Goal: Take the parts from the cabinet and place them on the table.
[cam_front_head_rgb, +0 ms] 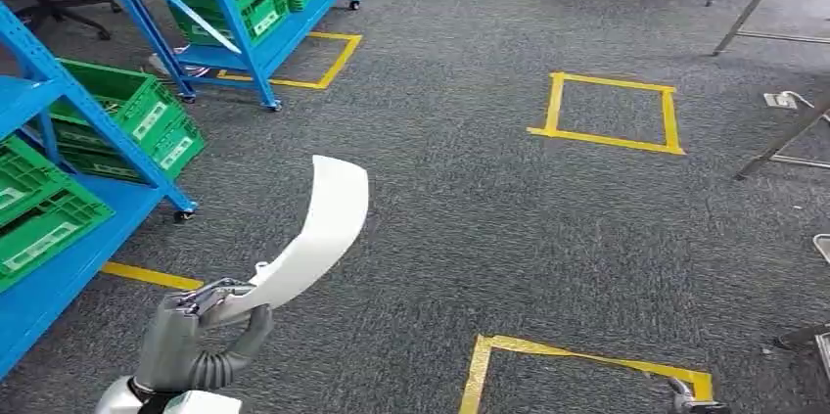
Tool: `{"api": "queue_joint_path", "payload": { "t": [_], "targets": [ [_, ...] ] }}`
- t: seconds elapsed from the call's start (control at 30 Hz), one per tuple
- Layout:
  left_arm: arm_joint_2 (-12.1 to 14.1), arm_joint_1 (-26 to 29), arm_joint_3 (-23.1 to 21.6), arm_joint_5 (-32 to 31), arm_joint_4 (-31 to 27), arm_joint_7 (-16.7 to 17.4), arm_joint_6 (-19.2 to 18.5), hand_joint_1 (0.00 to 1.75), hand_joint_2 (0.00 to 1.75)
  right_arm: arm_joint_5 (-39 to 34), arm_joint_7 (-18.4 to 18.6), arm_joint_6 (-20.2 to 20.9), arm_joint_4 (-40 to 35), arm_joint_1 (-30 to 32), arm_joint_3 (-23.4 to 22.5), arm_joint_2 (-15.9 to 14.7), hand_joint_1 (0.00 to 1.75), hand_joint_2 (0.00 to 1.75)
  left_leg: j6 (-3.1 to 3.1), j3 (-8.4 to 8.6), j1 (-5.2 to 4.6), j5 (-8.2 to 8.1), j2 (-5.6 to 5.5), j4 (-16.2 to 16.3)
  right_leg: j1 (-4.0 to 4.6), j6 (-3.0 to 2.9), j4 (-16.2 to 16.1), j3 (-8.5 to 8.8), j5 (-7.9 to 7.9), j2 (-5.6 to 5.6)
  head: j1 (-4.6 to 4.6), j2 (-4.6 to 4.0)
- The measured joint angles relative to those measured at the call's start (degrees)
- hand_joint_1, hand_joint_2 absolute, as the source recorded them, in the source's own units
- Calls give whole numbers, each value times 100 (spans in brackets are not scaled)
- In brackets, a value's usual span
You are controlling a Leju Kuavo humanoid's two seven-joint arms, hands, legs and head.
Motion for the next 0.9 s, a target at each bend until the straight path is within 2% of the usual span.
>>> {"api": "queue_joint_path", "payload": {
  "t": [0.03, 0.13, 0.17, 0.2, 0.23, 0.3, 0.33, 0.37, 0.4, 0.43, 0.47, 0.5, 0.53, 0.57, 0.63, 0.67, 0.7, 0.73, 0.77, 0.8, 0.83, 0.87, 0.9],
  "targets": [
    [6, -9, 0, 0, 0, 0, -4, 175, 175, 39, -2, -26, 76, -23, -26, -20, 0, 0, -33, 5, -17, -15, 42, 25, -22, -129, -4, 1, 44, 112, -41, 0],
    [2, -22, -7, 6, 0, -4, -11, 175, 175, 131, -13, -70, 268, -27, -155, -74, 0, 0, -115, 15, 5, 19, 169, -2, 12, -279, 34, -97, 61, 254, -37, 0],
    [4, -31, -4, 26, 0, -4, -13, 175, 175, 166, -13, -90, 317, -23, -186, -90, 0, 0, -157, 12, 27, -47, 94, 22, -5, -332, 19, -90, 81, 311, -48, 0],
    [7, -36, -4, 33, 0, -9, -15, 175, 175, 203, -15, -100, 362, -29, -201, -100, 0, 0, -166, -75, 37, -223, -167, 223, -3, -351, 17, -101, 90, 363, -57, 0],
    [7, -32, -4, 35, 0, -11, -15, 175, 175, 214, -20, -105, 400, -56, -223, -114, 0, 0, -163, -274, 33, -466, -318, 647, 0, -374, 17, -121, 102, 425, -57, 0],
    [7, -27, -4, 42, 4, -11, -17, 175, 175, 256, -22, -125, 492, -111, -260, -129, 0, 0, -145, -766, 21, -841, -418, 1596, 30, -408, 17, -161, 114, 566, -68, 0],
    [7, -28, -7, 48, 13, -11, -20, 175, 175, 280, -22, -129, 540, -118, -278, -138, 0, 0, -121, -937, 15, -889, -437, 1885, 53, -420, 17, -170, 121, 635, -66, 0],
    [9, -27, -7, 52, 20, -13, -20, 175, 175, 301, -22, -140, 585, -111, -295, -144, 0, 0, -83, -978, -3, -789, -453, 1895, 71, -426, 17, -169, 123, 708, -64, 0],
    [11, -28, -4, 57, 24, -11, -26, 175, 175, 317, -22, -151, 616, -109, -319, -155, 0, 0, -20, -898, -37, -541, -481, 1637, 89, -433, 17, -168, 128, 794, -66, 0],
    [11, -30, -4, 66, 24, -13, -26, 175, 175, 332, -22, -159, 645, -110, -330, -160, 0, 0, 48, -730, -68, -259, -526, 1221, 100, -440, 17, -162, 134, 863, -61, 0],
    [11, -32, -7, 83, 24, -20, -28, 175, 175, 351, -26, -170, 675, -114, -334, -168, 0, 0, 128, -505, -116, 32, -641, 713, 108, -444, 16, -153, 139, 933, -66, 0],
    [11, -33, -7, 85, 24, -28, -28, 175, 175, 382, -26, -181, 714, -118, -334, -166, 0, 0, 225, -358, -160, 209, -947, 342, 58, -442, 8, -183, 152, 980, -55, 0],
    [7, -23, -7, 92, 24, -37, -31, 175, 175, 415, -24, -188, 774, -165, -337, -179, 0, 0, 303, -317, -155, 210, -1033, 178, 106, -421, 45, -220, 165, 1051, -46, 0],
    [11, -36, -4, 99, 24, -48, -31, 175, 175, 439, -28, -203, 815, -166, -354, -186, 0, 0, 257, -299, -166, 158, -987, 99, 73, -386, 42, -277, 187, 1106, -53, 0],
    [9, -41, -4, 101, 26, -63, -33, 175, 175, 476, -28, -212, 874, -142, -398, -192, 0, 0, 289, -292, -180, 193, -885, 31, 31, -302, -49, -302, 253, 1239, -76, 0],
    [0, -43, -4, 101, 26, -68, -33, 175, 175, 476, -33, -219, 885, -134, -428, -214, 0, 0, 260, -220, -102, 264, -796, -116, 59, -296, -47, -305, 249, 1218, -79, 0],
    [-4, -53, -4, 101, 26, -68, -35, 175, 175, 479, -33, -221, 913, -128, -431, -212, 0, 0, 237, -169, -106, 277, -736, -171, 92, -276, 53, -379, 169, 917, -63, 0],
    [-11, -54, -4, 101, 26, -74, -35, 175, 175, 479, -33, -221, 926, -148, -431, -223, 0, 0, 251, -145, -96, 271, -656, -174, 85, -229, 333, -507, -19, 676, -33, 0],
    [-11, -50, 0, 103, 28, -76, -35, 175, 175, 481, -33, -225, 931, -174, -431, -234, 0, 0, 245, -144, -90, 266, -573, -176, 60, -173, 781, -743, -237, 542, -18, 0],
    [-11, -49, 2, 103, 33, -76, -35, 175, 175, 481, -33, -225, 939, -194, -431, -243, 0, 0, 230, -154, -78, 250, -478, -173, 29, -124, 1278, -1008, -438, 482, -20, 0],
    [-13, -51, 0, 103, 35, -76, -37, 175, 175, 481, -31, -223, 955, -191, -431, -243, 0, 0, 206, -142, -58, 228, -402, -163, 0, -79, 1611, -1164, -519, 456, -20, 0],
    [-17, -52, 0, 103, 44, -77, -37, 175, 175, 481, -31, -225, 968, -180, -433, -249, 0, 0, 174, -109, -34, 195, -328, -160, -34, -37, 1656, -1178, -457, 445, -18, 0],
    [-17, -52, 0, 101, 52, -76, -37, 175, 175, 483, -31, -225, 979, -170, -435, -256, 0, 0, 134, -61, -6, 158, -259, -156, -69, 9, 1461, -1054, -284, 430, -20, 0]
  ]
}}
